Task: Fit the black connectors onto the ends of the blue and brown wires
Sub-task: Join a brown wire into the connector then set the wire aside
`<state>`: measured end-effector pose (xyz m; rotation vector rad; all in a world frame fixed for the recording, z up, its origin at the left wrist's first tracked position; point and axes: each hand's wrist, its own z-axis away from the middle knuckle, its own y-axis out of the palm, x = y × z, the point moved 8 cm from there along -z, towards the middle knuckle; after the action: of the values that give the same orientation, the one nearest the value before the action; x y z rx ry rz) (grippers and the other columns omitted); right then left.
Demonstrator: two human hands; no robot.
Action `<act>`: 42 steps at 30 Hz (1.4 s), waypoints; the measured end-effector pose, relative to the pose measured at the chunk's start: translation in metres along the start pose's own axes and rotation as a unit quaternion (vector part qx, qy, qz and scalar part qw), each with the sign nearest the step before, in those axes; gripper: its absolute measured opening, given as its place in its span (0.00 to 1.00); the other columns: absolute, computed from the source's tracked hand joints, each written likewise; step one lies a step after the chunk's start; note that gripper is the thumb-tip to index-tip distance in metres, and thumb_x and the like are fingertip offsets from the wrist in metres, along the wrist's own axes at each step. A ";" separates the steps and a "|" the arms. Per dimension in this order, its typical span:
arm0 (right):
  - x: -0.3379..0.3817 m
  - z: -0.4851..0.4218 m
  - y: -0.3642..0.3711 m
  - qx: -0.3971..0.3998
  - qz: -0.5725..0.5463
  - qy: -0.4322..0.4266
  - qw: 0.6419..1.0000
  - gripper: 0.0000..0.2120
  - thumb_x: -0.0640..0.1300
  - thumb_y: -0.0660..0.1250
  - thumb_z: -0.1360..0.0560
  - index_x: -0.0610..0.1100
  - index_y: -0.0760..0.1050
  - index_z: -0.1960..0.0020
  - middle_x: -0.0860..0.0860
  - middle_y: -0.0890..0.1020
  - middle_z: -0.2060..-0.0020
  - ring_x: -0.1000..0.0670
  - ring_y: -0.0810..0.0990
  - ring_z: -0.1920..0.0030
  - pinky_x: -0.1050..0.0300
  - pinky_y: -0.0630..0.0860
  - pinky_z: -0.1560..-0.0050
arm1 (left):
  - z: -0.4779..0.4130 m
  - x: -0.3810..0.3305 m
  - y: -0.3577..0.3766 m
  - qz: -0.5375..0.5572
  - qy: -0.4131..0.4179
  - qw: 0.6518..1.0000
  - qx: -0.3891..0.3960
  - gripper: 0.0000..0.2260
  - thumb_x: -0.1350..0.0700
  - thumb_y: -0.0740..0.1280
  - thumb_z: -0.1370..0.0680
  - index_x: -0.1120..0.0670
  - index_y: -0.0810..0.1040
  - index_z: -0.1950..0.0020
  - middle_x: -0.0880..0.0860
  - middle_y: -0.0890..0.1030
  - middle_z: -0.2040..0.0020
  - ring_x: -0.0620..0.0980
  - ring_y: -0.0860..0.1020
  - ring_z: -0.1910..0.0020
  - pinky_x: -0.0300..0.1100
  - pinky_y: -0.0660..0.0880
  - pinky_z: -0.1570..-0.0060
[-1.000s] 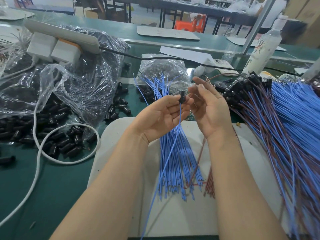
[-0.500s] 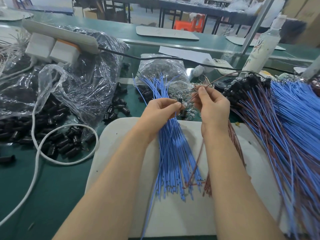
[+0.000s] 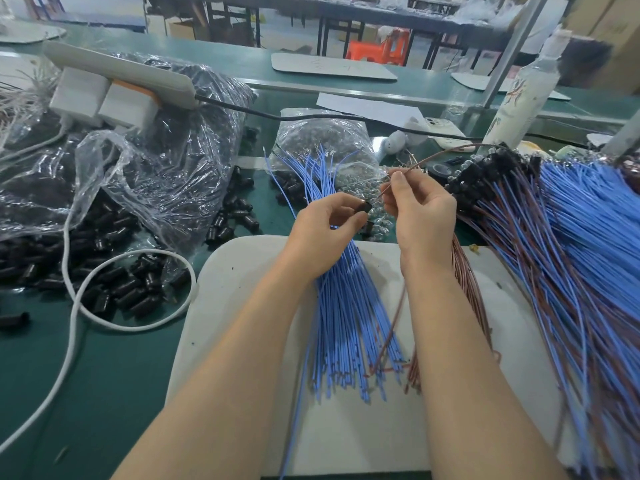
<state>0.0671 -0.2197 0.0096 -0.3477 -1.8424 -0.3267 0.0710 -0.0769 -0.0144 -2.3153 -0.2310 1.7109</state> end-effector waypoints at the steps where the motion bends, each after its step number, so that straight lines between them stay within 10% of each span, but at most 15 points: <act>1: 0.000 0.000 0.000 0.001 0.009 -0.005 1.000 0.07 0.39 0.64 0.22 0.46 0.79 0.57 0.54 0.80 0.68 0.59 0.78 0.66 0.63 0.76 0.59 | 0.000 0.000 0.000 -0.001 0.004 1.000 -0.002 0.09 0.56 0.68 0.23 0.41 0.75 0.57 0.41 0.79 0.62 0.38 0.77 0.60 0.26 0.70 0.59; 15: 0.005 0.003 0.009 0.033 0.120 -0.060 0.990 0.05 0.41 0.65 0.22 0.43 0.80 0.52 0.48 0.82 0.61 0.49 0.80 0.57 0.47 0.78 0.48 | -0.001 0.001 -0.002 -0.012 0.007 1.000 -0.022 0.03 0.54 0.69 0.23 0.46 0.77 0.52 0.42 0.79 0.61 0.39 0.77 0.58 0.23 0.68 0.61; 24: -0.005 0.003 0.016 0.092 0.168 -0.012 0.981 0.05 0.43 0.68 0.25 0.46 0.79 0.59 0.54 0.80 0.66 0.56 0.78 0.63 0.57 0.76 0.55 | 0.000 -0.003 -0.005 -0.058 0.037 0.996 -0.050 0.05 0.58 0.69 0.24 0.48 0.78 0.55 0.40 0.77 0.64 0.36 0.74 0.63 0.25 0.68 0.61; 42: -0.006 0.008 0.019 0.090 0.040 0.053 0.994 0.08 0.40 0.65 0.23 0.53 0.76 0.50 0.49 0.80 0.63 0.52 0.78 0.62 0.52 0.78 0.52 | 0.004 -0.011 -0.009 -0.098 0.056 0.991 -0.077 0.04 0.57 0.68 0.24 0.54 0.81 0.50 0.43 0.78 0.60 0.37 0.74 0.60 0.21 0.65 0.59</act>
<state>0.0692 -0.1995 0.0019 -0.2737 -1.7344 -0.1199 0.0645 -0.0711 -0.0029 -2.3941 -0.5676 1.5123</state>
